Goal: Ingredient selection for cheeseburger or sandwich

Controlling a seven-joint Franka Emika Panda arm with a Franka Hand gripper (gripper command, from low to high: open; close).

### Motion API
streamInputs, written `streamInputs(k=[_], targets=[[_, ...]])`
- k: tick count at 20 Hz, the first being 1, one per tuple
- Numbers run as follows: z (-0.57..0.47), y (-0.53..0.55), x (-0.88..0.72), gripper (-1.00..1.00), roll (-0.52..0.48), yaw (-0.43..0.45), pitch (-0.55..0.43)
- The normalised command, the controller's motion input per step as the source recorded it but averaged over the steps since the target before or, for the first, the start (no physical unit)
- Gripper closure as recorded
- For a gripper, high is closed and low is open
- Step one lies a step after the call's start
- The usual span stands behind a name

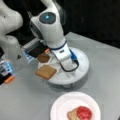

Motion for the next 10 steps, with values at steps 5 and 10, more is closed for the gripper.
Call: streamInputs(k=[5,10], targets=[[-1.00,-0.66,0.14,-1.00,0.043,0.439,0.255],[-1.00,-0.57,0.16,-1.00,0.019,0.486,0.259]])
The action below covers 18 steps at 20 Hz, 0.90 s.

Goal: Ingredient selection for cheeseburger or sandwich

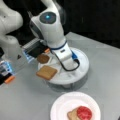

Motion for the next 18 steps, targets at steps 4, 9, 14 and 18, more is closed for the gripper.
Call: streamInputs(k=[4,9,14,18], targets=[[-1.00,-0.50,0.21,-1.00,0.021,0.619,0.237],[-1.00,-0.50,0.30,-1.00,0.026,0.654,0.199],[-1.00,-0.52,0.32,-1.00,0.018,0.450,0.244],[-1.00,-0.51,0.26,-1.00,0.011,0.313,0.293]])
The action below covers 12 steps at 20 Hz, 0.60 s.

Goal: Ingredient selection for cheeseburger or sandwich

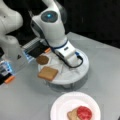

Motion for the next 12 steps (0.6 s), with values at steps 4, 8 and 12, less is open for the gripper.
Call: streamInputs(k=[4,8,12], targets=[[-1.00,-0.51,0.23,-1.00,0.011,0.265,0.311],[-1.00,-0.53,0.19,-1.00,0.032,0.193,0.336],[-0.91,-0.47,0.21,-1.00,0.081,0.224,0.420]])
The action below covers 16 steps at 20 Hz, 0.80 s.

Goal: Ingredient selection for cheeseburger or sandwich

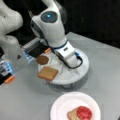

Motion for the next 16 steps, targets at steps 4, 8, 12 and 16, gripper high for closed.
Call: streamInputs(k=[4,8,12,16], targets=[[-0.76,-0.39,0.20,-1.00,0.090,0.178,0.448],[-0.64,-0.31,0.16,-1.00,0.093,0.070,0.462],[-0.62,-0.28,0.11,-1.00,0.093,0.057,0.444],[-0.60,-0.28,0.03,-1.00,0.121,0.029,0.471]])
